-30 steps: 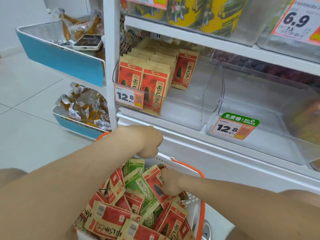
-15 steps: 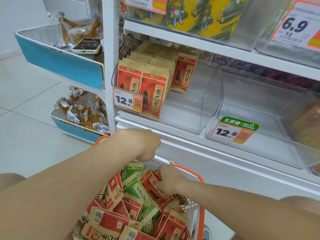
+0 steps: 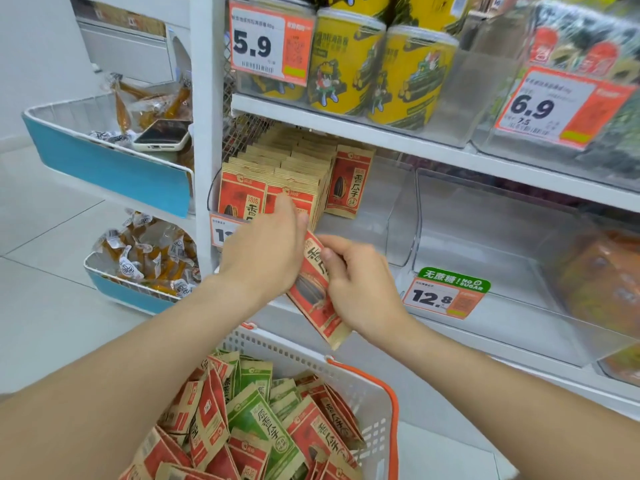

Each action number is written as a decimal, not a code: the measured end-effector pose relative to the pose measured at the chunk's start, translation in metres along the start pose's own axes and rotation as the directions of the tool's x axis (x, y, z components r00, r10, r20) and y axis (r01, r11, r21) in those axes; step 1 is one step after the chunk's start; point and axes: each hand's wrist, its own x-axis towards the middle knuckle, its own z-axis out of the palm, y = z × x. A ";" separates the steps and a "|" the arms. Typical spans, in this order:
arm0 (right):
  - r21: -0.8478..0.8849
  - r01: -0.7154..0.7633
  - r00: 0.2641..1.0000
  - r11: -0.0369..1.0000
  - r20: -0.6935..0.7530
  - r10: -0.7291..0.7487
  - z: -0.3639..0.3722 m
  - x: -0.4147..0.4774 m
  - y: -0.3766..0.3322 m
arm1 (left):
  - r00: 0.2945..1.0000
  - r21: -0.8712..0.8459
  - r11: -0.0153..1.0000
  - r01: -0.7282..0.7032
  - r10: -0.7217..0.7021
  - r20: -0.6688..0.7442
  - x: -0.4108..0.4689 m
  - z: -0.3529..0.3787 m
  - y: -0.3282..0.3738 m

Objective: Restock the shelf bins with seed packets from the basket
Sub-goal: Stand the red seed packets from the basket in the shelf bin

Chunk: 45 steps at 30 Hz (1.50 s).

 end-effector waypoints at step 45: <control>0.756 -0.124 0.953 0.642 -0.088 0.289 -0.028 0.018 0.008 | 0.931 -0.904 0.401 0.146 -0.366 -0.012 0.015 0.026 0.054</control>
